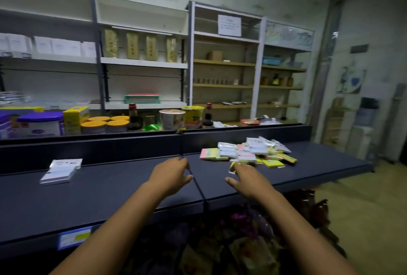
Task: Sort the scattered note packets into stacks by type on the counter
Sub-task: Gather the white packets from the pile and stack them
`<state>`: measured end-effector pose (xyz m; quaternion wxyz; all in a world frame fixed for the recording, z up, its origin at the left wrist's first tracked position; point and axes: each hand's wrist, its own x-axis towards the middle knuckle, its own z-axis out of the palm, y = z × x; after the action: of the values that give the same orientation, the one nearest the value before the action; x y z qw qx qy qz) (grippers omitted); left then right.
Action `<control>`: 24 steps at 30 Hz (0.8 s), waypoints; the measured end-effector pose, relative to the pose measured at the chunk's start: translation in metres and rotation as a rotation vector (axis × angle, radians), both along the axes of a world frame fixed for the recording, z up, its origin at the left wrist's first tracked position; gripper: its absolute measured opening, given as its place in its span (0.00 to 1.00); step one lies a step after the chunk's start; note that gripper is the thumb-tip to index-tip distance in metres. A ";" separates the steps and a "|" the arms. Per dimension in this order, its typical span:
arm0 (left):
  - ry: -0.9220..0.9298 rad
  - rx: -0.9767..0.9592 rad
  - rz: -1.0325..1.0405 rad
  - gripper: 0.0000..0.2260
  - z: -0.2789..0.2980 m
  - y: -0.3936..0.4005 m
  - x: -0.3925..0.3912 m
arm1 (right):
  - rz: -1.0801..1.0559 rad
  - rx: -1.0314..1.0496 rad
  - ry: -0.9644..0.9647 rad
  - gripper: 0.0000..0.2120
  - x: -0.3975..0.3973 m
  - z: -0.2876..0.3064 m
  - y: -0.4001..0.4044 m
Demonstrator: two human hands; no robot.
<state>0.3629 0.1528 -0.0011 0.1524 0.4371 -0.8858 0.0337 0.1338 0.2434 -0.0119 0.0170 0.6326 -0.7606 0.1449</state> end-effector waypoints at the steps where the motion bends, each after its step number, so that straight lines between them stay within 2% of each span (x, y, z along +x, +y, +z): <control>1: -0.004 -0.002 -0.020 0.18 0.001 0.006 -0.013 | -0.017 0.000 -0.002 0.23 -0.011 0.001 0.009; 11: 0.025 -0.027 -0.155 0.18 0.012 0.023 -0.116 | -0.157 -0.034 -0.042 0.23 -0.103 0.010 0.046; 17: 0.040 -0.005 -0.188 0.17 0.007 -0.010 -0.167 | -0.183 -0.041 -0.060 0.27 -0.150 0.005 0.020; 24: 0.072 0.010 -0.193 0.16 0.000 -0.075 -0.229 | -0.226 -0.031 -0.029 0.22 -0.211 0.004 -0.037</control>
<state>0.1338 0.0781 -0.0012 0.1847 0.3515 -0.9178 -0.0012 -0.0769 0.2061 -0.0081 0.0319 0.5402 -0.8250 0.1631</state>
